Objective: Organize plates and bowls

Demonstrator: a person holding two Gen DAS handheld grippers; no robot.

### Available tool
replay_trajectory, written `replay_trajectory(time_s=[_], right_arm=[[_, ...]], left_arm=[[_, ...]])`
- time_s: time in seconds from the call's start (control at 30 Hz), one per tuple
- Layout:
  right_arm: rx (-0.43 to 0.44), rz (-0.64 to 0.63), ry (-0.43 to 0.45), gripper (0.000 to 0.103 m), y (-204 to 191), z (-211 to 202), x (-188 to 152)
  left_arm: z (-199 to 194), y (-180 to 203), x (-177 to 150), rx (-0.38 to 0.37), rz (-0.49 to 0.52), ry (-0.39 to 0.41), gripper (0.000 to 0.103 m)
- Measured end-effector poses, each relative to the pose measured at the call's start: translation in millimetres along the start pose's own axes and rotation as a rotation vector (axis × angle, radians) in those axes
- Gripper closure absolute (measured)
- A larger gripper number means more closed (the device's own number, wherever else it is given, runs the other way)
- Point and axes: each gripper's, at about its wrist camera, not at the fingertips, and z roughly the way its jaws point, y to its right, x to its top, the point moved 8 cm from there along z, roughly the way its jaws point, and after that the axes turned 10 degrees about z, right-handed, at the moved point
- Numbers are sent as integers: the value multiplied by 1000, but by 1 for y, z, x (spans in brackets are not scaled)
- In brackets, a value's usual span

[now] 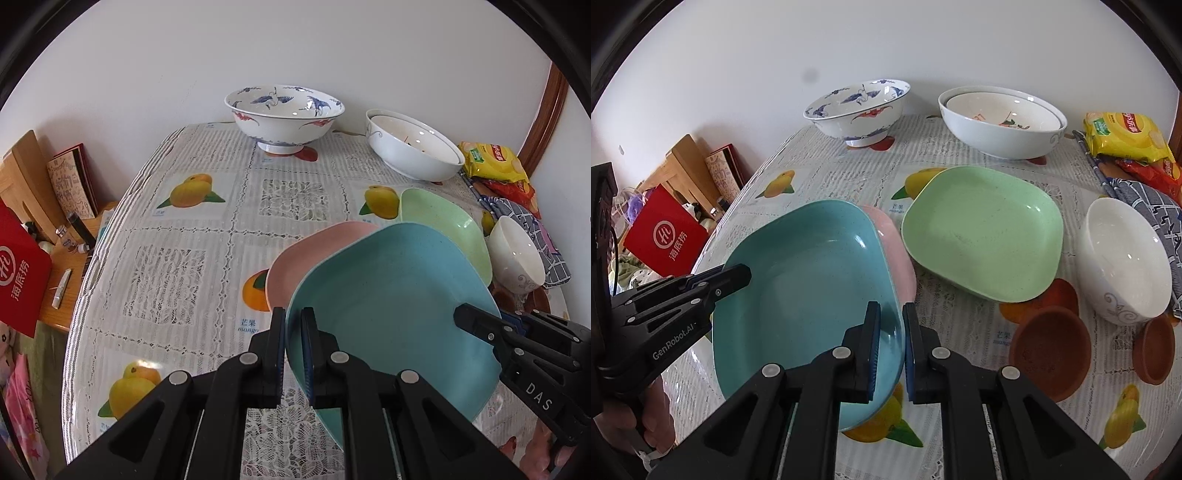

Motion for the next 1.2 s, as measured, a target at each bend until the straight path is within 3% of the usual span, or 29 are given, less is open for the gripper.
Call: replay_trajectory(time_s=[0.77, 1.0, 1.03, 1.1, 1.13, 1.2], right_arm=[[-8, -20, -22, 91, -2, 49, 21], [-26, -72, -23, 81, -10, 53, 19], [-21, -73, -27, 78, -11, 52, 19], [-9, -68, -33, 74, -11, 49, 18], [-4, -64, -34, 71, -10, 47, 18], [7, -55, -26, 68, -10, 41, 18]], left_arm=[[41, -18, 17, -11, -41, 2, 94], [43, -19, 17, 8, -24, -2, 93], [43, -19, 16, 10, -25, -7, 88], [43, -20, 14, 27, -26, -18, 63], [40, -21, 13, 45, -25, -13, 45], [31, -23, 15, 71, -20, 25, 41]])
